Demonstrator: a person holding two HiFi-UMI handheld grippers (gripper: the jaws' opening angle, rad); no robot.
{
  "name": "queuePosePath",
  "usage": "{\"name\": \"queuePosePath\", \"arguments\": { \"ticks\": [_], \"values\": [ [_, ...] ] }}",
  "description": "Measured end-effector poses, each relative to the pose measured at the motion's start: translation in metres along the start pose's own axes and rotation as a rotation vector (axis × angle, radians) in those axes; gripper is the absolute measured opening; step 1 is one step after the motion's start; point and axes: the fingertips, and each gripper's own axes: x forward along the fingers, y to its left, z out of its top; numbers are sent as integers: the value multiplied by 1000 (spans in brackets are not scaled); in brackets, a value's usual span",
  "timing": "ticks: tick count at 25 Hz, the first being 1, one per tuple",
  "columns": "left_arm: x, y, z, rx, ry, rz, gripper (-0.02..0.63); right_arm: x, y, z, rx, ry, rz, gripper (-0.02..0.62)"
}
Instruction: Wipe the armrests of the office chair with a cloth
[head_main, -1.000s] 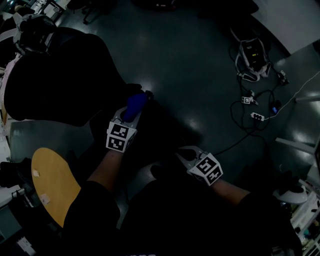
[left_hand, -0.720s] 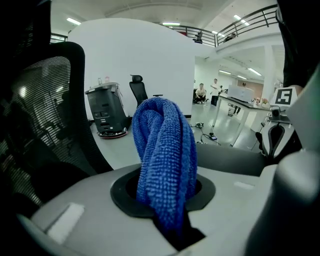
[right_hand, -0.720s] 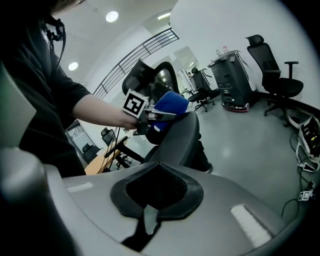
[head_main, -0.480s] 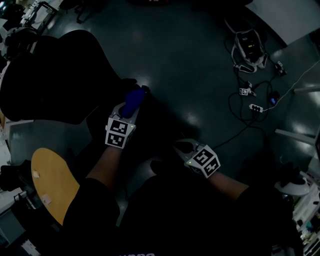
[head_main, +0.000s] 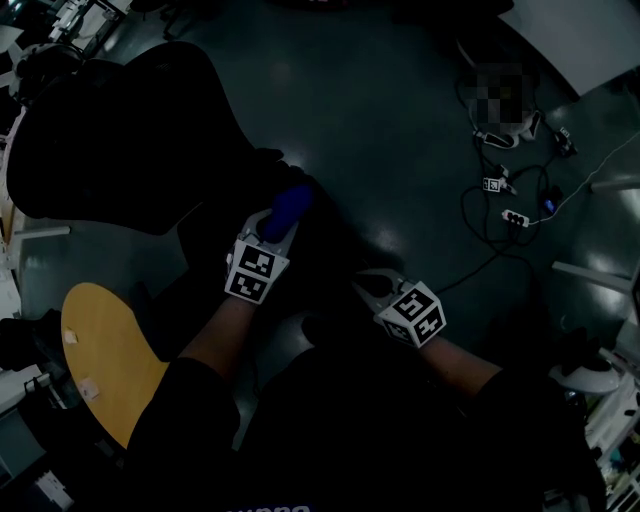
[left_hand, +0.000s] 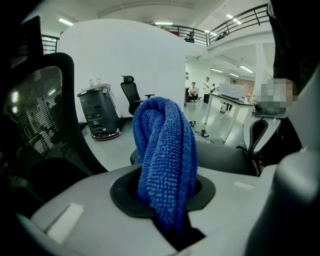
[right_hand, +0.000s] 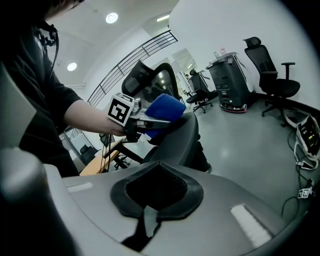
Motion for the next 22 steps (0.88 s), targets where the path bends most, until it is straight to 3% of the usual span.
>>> {"name": "queuePosePath", "arguments": {
  "ticks": [22],
  "values": [
    [-36, -106, -21, 75, -8, -149, 109, 1, 10, -5, -10, -33, -26, 5]
  ]
}}
